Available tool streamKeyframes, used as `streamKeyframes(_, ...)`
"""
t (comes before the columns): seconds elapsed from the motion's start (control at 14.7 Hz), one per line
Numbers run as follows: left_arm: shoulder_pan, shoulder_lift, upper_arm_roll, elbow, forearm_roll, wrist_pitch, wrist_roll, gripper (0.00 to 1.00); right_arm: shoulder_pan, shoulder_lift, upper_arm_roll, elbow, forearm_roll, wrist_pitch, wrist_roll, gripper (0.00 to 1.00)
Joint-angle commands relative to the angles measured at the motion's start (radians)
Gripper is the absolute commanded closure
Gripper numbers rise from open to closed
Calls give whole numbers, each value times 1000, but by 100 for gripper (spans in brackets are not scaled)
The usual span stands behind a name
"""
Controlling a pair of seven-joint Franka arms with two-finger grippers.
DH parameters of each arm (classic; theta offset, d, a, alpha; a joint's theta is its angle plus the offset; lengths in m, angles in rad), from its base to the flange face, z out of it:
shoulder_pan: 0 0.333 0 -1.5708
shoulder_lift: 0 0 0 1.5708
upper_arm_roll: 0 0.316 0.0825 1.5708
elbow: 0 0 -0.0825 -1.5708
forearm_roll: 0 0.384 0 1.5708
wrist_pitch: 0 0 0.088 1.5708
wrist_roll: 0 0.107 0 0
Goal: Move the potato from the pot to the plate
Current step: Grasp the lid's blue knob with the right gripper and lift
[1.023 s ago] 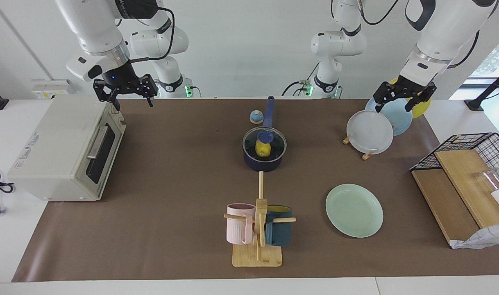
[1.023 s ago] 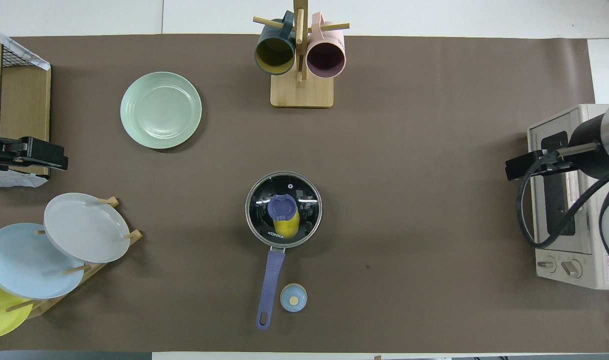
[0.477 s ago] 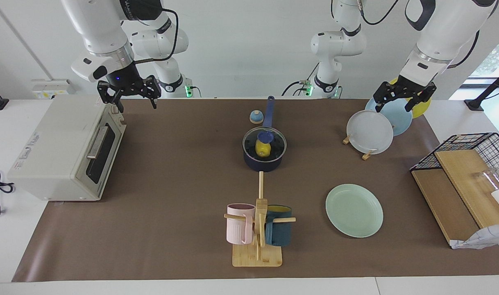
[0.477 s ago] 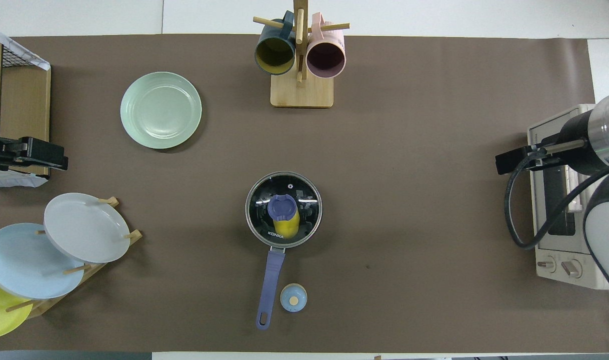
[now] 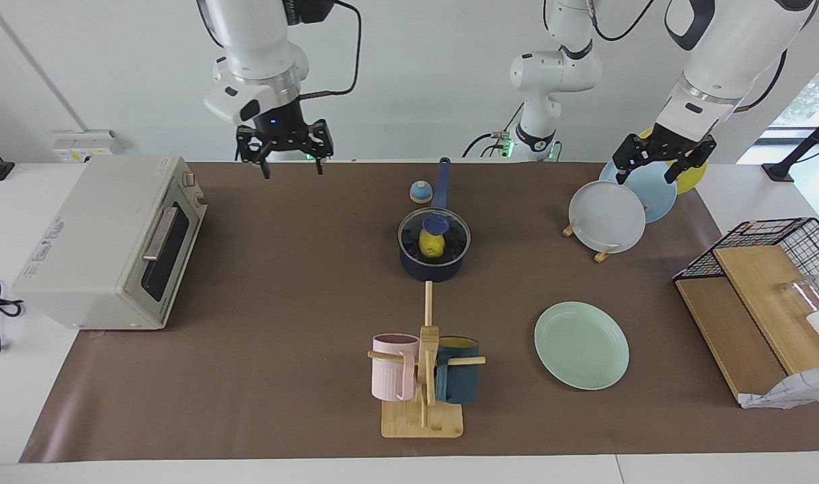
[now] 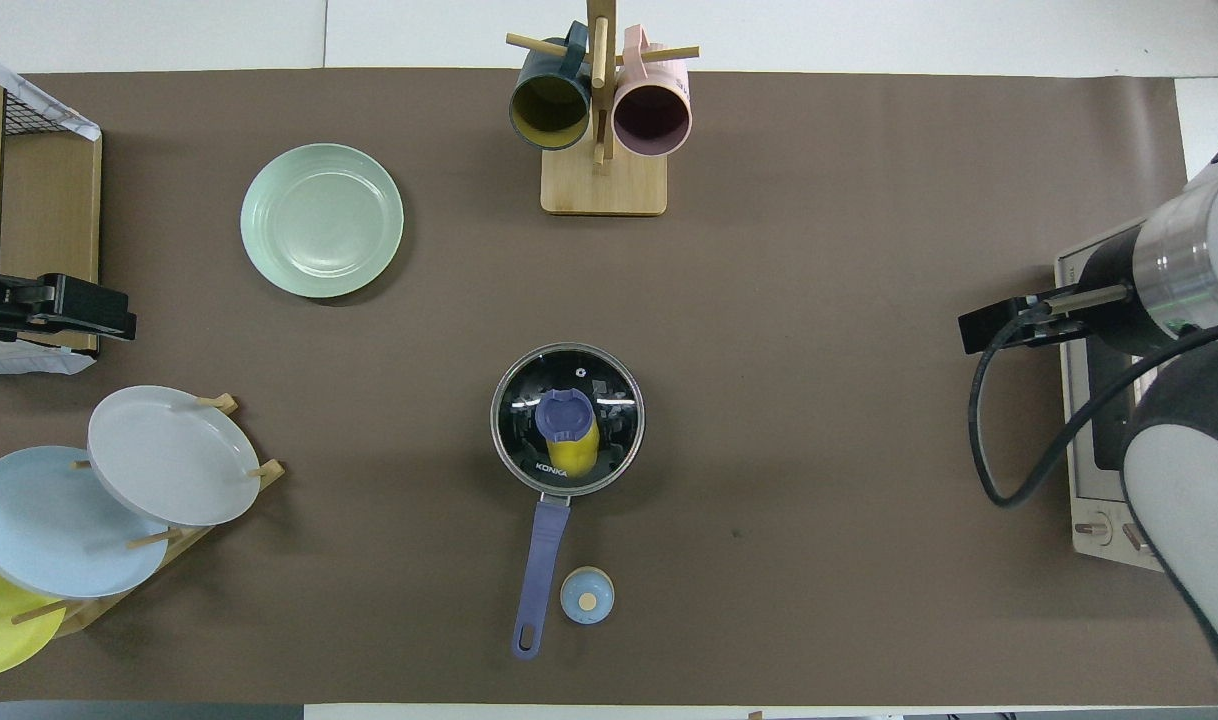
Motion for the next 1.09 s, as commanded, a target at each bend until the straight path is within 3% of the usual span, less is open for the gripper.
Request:
streamKeyframes(0.0, 14, -10, -11, -8, 17, -9, 2, 0, 131, 195, -3, 152, 15, 39, 183, 0)
streamKeyframes(0.14, 14, -10, -11, -8, 17, -9, 2, 0, 222, 294, -3, 210, 6, 113, 338, 0)
streamKeyframes(0.34, 14, -10, -11, -8, 17, -9, 2, 0, 271, 310, -2, 150, 6, 242, 362, 0)
streamKeyframes(0.61, 14, -10, -11, -8, 17, -9, 2, 0, 343, 386, -2, 129, -67, 299, 371, 0)
streamKeyframes(1.02, 14, -10, -11, -8, 17, -9, 2, 0, 342, 371, -2, 17, -71, 337, 369, 0)
